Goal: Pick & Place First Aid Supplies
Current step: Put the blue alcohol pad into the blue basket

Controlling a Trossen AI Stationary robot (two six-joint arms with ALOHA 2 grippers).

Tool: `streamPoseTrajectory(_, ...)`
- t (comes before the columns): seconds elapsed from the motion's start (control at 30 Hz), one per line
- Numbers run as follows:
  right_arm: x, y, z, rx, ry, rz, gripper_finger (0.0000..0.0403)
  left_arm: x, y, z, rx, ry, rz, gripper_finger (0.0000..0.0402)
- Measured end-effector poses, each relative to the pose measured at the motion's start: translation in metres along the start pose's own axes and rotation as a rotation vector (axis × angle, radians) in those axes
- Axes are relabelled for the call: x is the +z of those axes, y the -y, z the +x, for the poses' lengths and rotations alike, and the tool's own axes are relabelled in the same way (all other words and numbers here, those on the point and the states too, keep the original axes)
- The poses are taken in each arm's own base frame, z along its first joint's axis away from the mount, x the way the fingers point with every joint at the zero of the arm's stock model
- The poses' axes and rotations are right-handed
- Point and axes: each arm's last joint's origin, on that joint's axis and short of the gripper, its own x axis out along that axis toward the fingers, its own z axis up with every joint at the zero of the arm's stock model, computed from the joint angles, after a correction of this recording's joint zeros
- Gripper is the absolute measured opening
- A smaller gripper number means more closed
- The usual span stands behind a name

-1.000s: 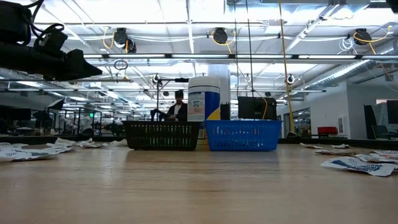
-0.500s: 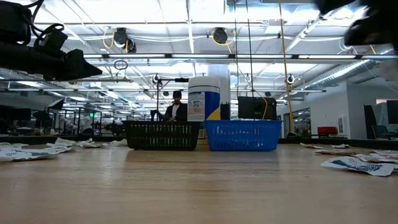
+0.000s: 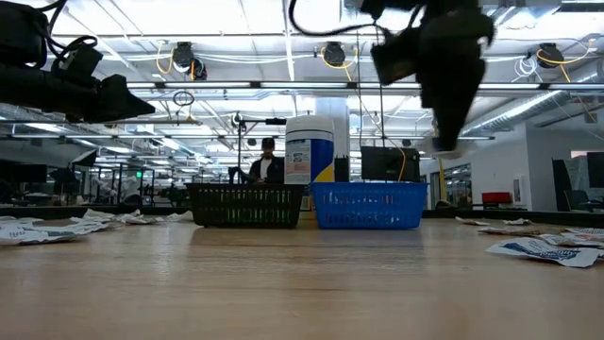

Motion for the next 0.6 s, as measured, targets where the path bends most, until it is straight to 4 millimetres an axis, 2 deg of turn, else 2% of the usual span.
streamPoseTrajectory(0.23, 0.023, 0.055, -0.003, -0.016, 0.021, 0.079, 0.0, 0.0, 0.0, 0.0, 0.0, 0.0, 0.0, 0.0308)
streamPoseTrajectory(0.33, 0.029, 0.072, -0.004, -0.019, 0.037, 0.109, 0.0, 0.0, 0.0, 0.0, 0.0, 0.0, 0.0, 0.0308)
streamPoseTrajectory(0.47, 0.035, 0.083, -0.005, -0.013, 0.084, 0.139, 0.0, 0.0, 0.0, 0.0, 0.0, 0.0, 0.0, 0.0308)
streamPoseTrajectory(0.6, 0.047, 0.079, 0.001, 0.009, 0.151, 0.117, 0.0, 0.0, 0.0, 0.0, 0.0, 0.0, 0.0, 0.0308)
